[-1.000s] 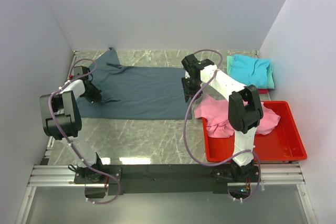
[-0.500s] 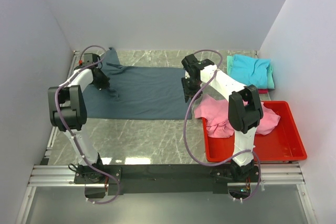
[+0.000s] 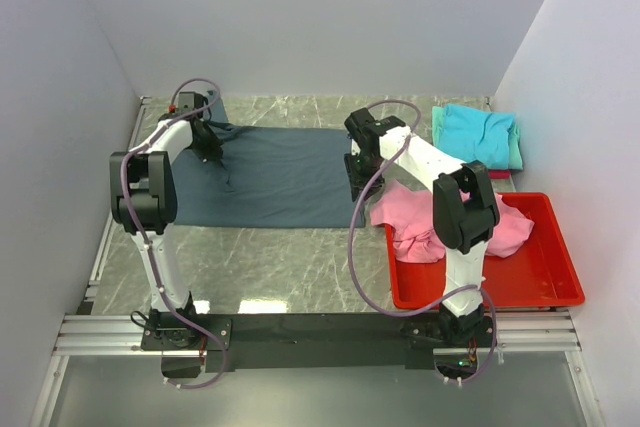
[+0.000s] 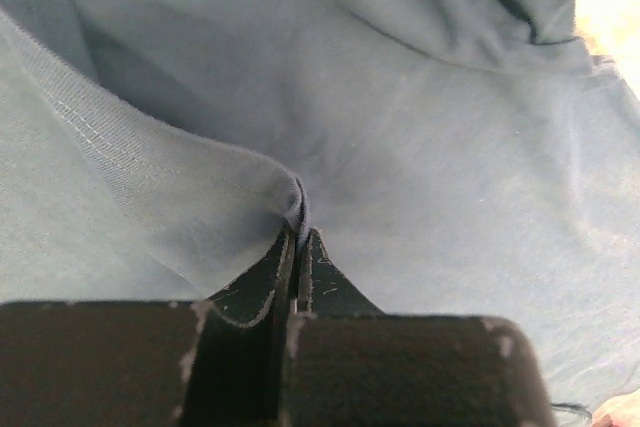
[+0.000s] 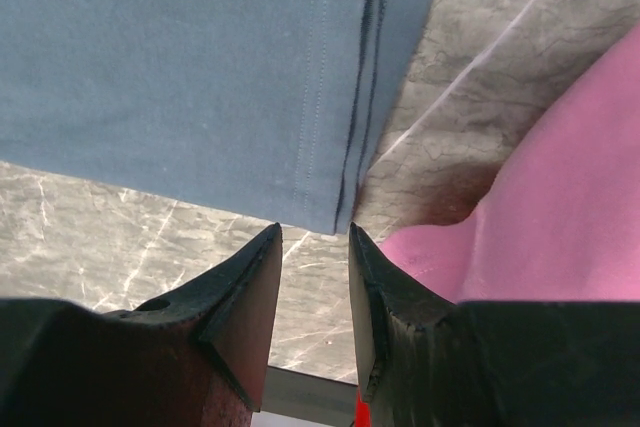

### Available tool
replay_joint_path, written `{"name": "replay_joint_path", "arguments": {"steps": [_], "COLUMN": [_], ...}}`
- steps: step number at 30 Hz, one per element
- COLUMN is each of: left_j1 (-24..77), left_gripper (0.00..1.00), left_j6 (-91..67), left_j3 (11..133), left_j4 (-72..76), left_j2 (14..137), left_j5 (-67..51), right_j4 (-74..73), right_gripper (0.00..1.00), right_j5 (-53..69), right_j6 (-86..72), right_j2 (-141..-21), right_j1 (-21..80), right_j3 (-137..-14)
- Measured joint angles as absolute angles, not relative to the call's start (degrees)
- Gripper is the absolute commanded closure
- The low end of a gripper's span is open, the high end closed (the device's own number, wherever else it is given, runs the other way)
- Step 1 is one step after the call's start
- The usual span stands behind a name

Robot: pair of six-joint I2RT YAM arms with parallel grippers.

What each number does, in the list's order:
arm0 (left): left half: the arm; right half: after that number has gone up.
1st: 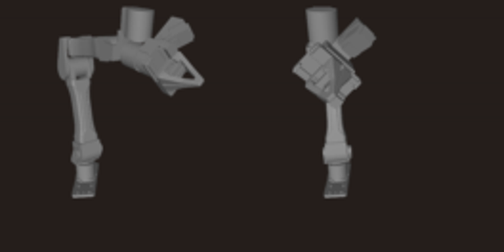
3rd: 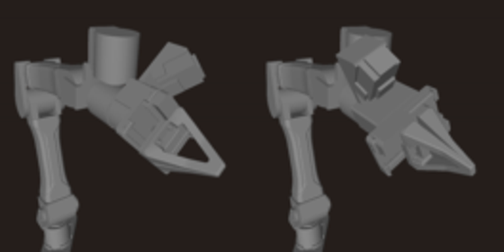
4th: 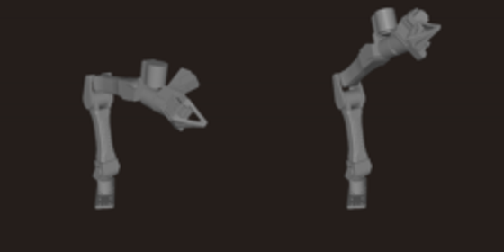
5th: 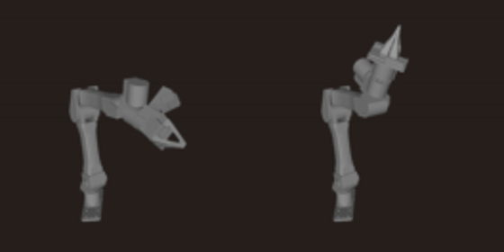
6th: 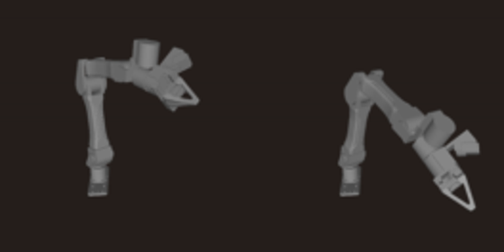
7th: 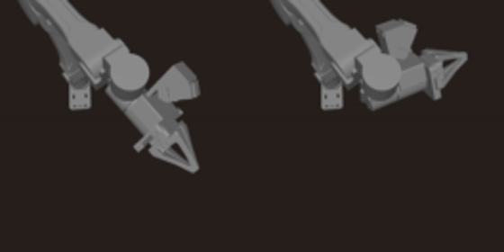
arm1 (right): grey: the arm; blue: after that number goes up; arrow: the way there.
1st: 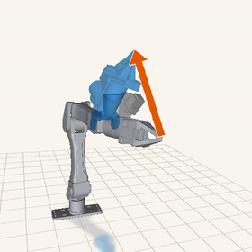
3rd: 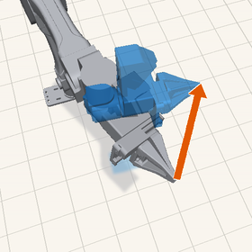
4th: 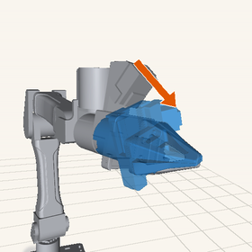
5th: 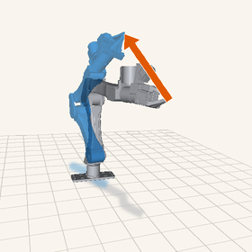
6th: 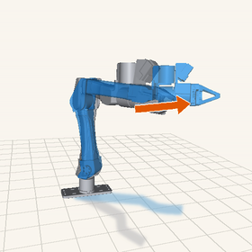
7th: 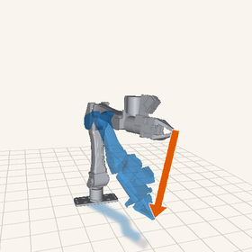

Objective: Fold and stack the t-shirts
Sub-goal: Fold the tshirt

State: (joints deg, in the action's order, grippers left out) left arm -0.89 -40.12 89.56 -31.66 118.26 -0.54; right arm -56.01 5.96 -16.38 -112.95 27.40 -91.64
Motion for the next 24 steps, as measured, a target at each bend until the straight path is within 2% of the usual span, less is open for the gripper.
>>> {"name": "replay_joint_path", "arguments": {"steps": [1, 4, 5, 8, 14, 20, 24], "left_j1": [-0.78, -0.64, -0.49, 0.03, 1.72, 1.96, 1.63], "left_gripper": [0.92, 0.72, 0.6, 0.38, 0.17, 0.05, 0.01], "left_j6": [-40.1, -39.68, -39.57, -39.72, -39.66, -39.83, -39.94], "left_j3": [90.0, 90.45, 90.48, 90.83, 91.64, 91.9, 90.19], "left_j4": [-31.83, -31.81, -31.79, -31.53, -30.81, -29.34, -28.47], "left_j2": [118.52, 119.09, 119.24, 119.7, 119.77, 119.59, 117.47], "left_j5": [-0.56, -0.62, -0.71, -1.26, -2.72, -4.12, -3.9], "right_j4": [-56.01, -56.01, -56.01, -56.03, -56.01, -55.99, -56.1], "right_gripper": [0.6, 0.6, 0.6, 0.6, 0.6, 0.6, 0.6], "right_j5": [6.11, 6.5, 6.59, 6.79, 6.81, 6.76, 6.76], "right_j6": [-16.38, -16.36, -16.34, -16.12, -15.97, -15.97, -15.86], "right_j2": [-112.99, -113.27, -113.4, -113.82, -113.82, -113.82, -113.82], "right_j1": [27.49, 27.73, 27.77, 27.83, 27.88, 27.88, 27.99], "right_j3": [-91.64, -91.64, -91.64, -91.64, -91.64, -91.66, -92.01]}}
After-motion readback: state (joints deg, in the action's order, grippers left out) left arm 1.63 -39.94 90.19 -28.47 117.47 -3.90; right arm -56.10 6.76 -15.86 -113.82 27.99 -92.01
